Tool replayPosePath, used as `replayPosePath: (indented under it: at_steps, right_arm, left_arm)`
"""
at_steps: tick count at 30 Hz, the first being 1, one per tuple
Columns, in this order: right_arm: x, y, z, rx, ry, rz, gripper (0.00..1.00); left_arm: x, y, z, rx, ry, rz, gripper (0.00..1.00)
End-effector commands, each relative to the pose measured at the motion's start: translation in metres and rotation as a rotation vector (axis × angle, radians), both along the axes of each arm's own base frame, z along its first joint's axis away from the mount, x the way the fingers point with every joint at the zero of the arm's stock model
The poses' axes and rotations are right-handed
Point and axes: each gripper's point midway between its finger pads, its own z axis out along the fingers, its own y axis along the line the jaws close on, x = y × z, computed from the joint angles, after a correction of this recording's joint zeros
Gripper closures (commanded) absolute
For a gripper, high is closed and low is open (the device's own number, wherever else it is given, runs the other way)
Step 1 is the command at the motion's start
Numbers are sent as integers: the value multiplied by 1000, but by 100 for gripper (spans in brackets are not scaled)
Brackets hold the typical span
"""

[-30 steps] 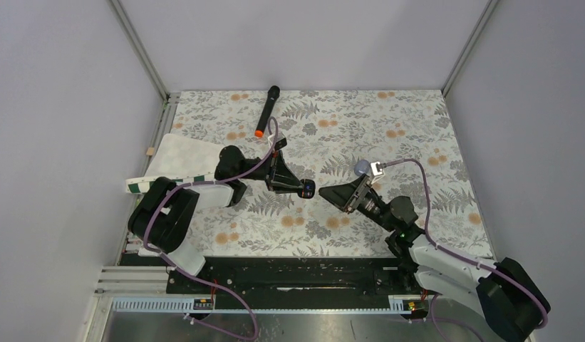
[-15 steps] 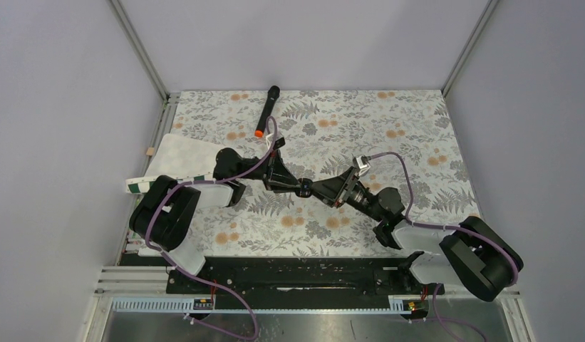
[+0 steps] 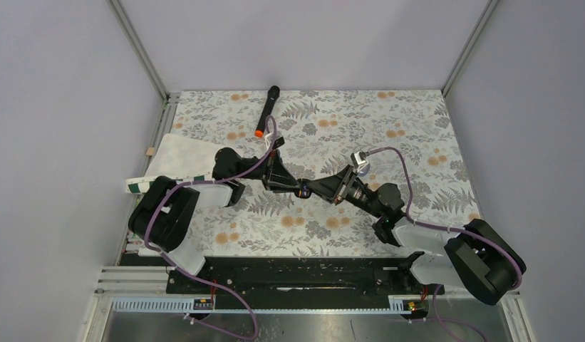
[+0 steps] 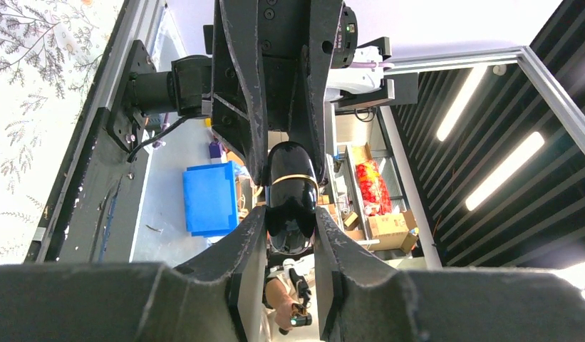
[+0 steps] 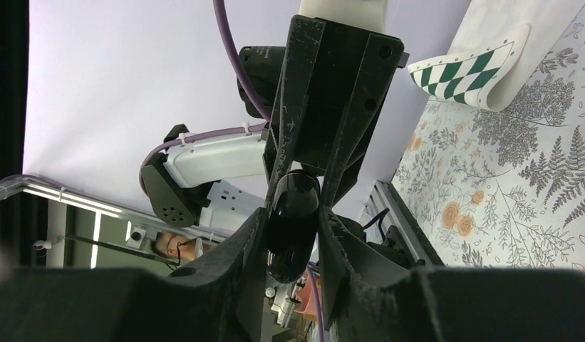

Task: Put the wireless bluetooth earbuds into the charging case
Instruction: Pass from the left arm to the right, then place the charging case with the earbuds at the center of the board.

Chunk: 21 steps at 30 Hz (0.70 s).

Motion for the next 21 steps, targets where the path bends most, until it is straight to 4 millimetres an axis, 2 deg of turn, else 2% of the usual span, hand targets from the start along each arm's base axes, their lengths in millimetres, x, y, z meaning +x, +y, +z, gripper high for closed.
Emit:
replayPosePath:
  at_steps: [1,2,7,8,9,12,13,14,15,19,21]
  right_arm:
    - [-3,10,12,-10,-59,36,77]
    - [-3,11,12,-9,-59,38,80]
    - [-3,16,14,-13,-62,45,83]
    - [-3,17,14,-16,-62,45,84]
    - [-2,17,13,-20,-59,42,84]
    - [-2,18,11,-23,-54,39,85]
    - [-2,18,10,-24,-50,37,86]
    - [-1,18,10,-25,-48,32,86]
    - [0,17,7,-30,-43,27,86]
    - [1,14,-4,-76,-43,4,86]
    - [2,10,-12,-115,-42,-13,85]
  left_arm:
    - [-8,1,14,-37,-103,3,93]
    - [-9,1,15,-38,-108,3,84]
    - [-8,0,12,-20,-115,15,54]
    - [-7,0,10,-12,-115,19,42]
    - [-6,0,9,-1,-118,23,38]
    - [-3,-1,4,44,-141,38,27]
    - [-1,-1,-3,92,-113,42,22]
    - [1,-1,-2,102,-178,53,20]
    - [0,2,-14,190,-135,55,17]
    - [15,21,-38,474,-260,134,14]
    - [22,30,-39,536,-310,188,13]
